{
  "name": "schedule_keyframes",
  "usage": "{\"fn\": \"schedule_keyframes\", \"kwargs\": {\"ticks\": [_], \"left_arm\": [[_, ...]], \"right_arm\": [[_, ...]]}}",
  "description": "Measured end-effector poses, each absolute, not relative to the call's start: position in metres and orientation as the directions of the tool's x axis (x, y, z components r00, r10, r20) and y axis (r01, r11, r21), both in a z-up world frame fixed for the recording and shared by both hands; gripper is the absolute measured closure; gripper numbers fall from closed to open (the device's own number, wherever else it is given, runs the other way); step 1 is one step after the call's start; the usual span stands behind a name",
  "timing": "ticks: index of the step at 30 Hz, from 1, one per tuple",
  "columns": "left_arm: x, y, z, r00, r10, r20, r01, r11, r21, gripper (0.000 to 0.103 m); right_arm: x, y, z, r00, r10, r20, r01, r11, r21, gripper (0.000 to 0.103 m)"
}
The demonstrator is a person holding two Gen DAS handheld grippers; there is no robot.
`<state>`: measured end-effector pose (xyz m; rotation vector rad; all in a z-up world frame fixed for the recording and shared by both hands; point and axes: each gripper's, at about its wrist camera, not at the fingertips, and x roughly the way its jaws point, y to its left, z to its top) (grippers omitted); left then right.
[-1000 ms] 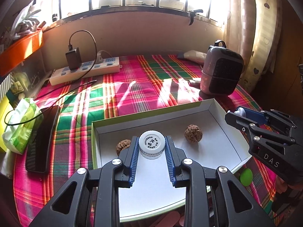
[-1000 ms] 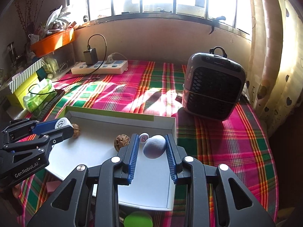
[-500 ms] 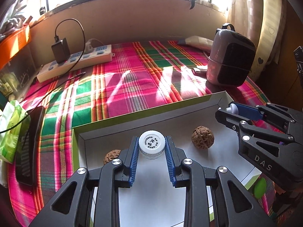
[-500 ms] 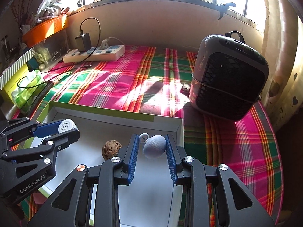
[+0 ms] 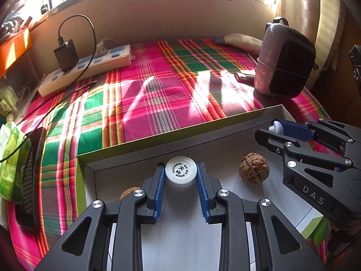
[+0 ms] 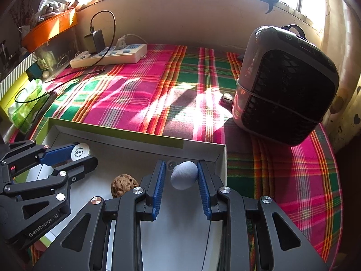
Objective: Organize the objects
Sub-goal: 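Carry the knob and jar into the box lid and open both grippers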
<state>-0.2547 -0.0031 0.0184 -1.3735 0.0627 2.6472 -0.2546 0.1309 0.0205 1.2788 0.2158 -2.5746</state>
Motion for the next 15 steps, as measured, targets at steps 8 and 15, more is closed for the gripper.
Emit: {"fn": "schedule_keyframes", "kwargs": {"ticks": [8,15], "left_arm": [[-0.2582,-0.0025,0.0172,-0.558,0.106,-0.823,-0.154,-0.988,-0.023,0.078],[-0.2583,-0.0022,0.0172,-0.557,0.108,-0.823,-0.154,-0.988,-0.025,0.077]], "right_arm": [[-0.2554,0.1262,0.0181,-0.573,-0.155,-0.804,0.308,-0.951,-0.036,0.073],[-0.2569,0.1253,0.0169,-0.570,-0.151,-0.808,0.312,-0.949,-0.043,0.073]]}}
